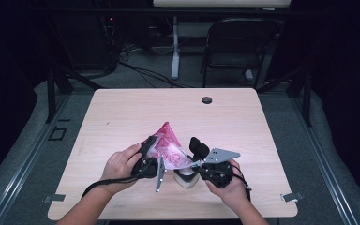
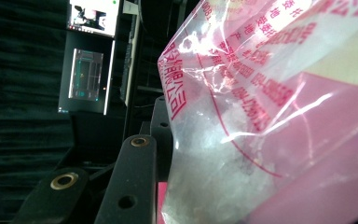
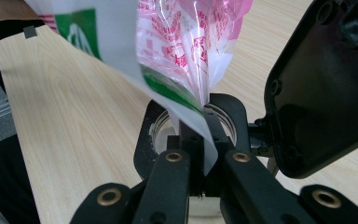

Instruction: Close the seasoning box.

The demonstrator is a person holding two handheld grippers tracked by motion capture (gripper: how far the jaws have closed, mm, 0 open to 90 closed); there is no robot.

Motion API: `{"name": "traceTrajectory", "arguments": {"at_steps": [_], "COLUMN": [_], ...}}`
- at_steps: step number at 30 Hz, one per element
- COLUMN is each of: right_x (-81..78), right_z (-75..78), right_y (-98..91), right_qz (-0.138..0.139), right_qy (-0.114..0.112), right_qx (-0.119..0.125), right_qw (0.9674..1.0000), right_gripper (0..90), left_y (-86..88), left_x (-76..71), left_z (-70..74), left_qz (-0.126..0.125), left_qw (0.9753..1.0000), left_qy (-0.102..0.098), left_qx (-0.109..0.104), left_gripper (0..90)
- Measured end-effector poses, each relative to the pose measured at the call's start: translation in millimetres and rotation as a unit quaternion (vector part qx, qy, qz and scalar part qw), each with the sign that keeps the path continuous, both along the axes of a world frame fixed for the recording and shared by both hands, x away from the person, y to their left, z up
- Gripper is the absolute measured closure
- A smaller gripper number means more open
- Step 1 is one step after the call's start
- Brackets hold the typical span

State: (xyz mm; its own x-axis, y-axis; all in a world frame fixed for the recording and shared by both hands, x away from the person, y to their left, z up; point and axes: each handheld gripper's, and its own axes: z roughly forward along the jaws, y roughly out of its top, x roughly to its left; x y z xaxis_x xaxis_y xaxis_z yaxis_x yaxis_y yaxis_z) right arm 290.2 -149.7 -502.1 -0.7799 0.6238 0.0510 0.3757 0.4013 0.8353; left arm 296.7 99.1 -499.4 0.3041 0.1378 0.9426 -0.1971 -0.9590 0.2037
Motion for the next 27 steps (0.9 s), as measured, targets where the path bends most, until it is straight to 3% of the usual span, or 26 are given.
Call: {"name": "traceTrajectory", "arguments": {"at_steps": [16,27], "right_x": [0.0,0.8], "right_z": [2.5,4.9], "right_y": [-0.2,1.5], "right_qz": [-0.004,-0.008], "right_qy": [-0.005,-0.010], "right_qx": [0.004,0.011], "right_qw": [1.0000,0.9999], "right_gripper": [90.0,90.0], "left_y": [4.4,8.2], "left_x": [0.8,-0.1], "left_z": [-8.3,-22.3], "left_qz": [0.006,0.015], "left_qw": [0.9991,0.9955], "left_qy": [0.025,0.061], "left_qx": [-0.033,-0.071], "left_gripper": [72.7,72.9]}}
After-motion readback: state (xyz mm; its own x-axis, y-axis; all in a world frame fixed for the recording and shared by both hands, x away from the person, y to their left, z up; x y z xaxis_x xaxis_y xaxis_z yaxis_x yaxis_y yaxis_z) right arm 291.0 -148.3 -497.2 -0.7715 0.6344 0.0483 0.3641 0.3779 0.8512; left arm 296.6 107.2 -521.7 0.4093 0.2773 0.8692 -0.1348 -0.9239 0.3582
